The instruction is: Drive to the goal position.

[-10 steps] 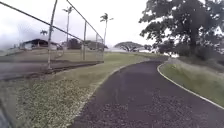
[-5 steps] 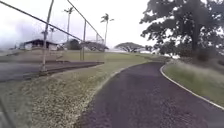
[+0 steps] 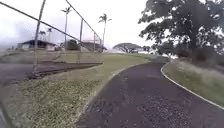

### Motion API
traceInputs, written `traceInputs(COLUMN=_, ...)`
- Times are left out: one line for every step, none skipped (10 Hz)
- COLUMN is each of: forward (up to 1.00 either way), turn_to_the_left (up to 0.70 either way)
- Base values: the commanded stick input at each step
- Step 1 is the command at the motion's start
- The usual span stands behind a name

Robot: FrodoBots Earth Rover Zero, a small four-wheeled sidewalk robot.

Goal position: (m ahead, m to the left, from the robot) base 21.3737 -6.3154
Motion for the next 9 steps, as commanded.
traceInputs(forward=0.70, turn_to_the_left=-0.09)
traceInputs(forward=0.70, turn_to_the_left=-0.30)
traceInputs(forward=0.70, turn_to_the_left=-0.17)
traceInputs(forward=0.70, turn_to_the_left=0.00)
traceInputs(forward=0.70, turn_to_the_left=0.00)
traceInputs(forward=0.70, turn_to_the_left=0.00)
traceInputs(forward=0.70, turn_to_the_left=-0.24)
traceInputs(forward=0.70, turn_to_the_left=-0.21)
traceInputs(forward=0.70, turn_to_the_left=-0.05)
